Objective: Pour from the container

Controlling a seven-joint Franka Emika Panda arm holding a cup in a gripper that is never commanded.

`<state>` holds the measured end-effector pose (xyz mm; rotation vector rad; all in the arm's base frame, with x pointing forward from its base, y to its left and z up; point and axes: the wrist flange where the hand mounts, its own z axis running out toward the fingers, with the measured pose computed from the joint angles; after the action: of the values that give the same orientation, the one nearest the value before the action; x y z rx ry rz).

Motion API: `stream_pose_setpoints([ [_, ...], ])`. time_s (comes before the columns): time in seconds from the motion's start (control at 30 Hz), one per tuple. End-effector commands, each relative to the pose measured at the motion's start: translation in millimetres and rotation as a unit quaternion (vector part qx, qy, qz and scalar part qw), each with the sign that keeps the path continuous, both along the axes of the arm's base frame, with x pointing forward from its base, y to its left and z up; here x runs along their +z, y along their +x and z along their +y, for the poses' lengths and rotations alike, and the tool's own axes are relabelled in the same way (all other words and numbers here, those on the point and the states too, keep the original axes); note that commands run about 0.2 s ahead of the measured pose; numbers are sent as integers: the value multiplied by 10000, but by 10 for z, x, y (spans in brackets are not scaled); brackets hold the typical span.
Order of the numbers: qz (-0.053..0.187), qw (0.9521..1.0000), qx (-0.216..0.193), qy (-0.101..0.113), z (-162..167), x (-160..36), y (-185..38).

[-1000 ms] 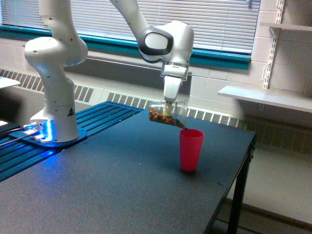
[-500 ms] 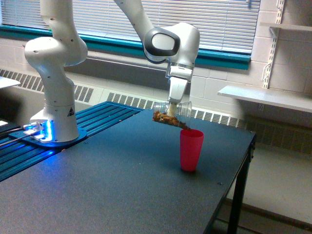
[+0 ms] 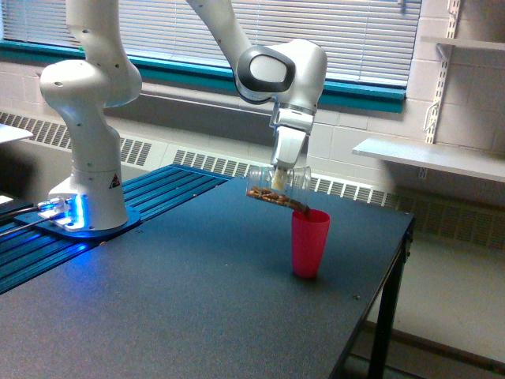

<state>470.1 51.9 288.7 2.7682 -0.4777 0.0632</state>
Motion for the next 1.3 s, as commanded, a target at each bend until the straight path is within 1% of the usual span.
stream_pose_setpoints([
  [0.03,68,9999,75,-46,-23,8,-5],
  [0.43,128,9998,82,-92,-79,29,1],
  [0.73,147,9996,128,-205,-118,106,71],
  [0.93,143,9995,165,-234,-109,147,123],
  [1.1,214,9991,216,-279,-96,143,130],
  [1.3,267,9989,266,-279,-62,116,128],
])
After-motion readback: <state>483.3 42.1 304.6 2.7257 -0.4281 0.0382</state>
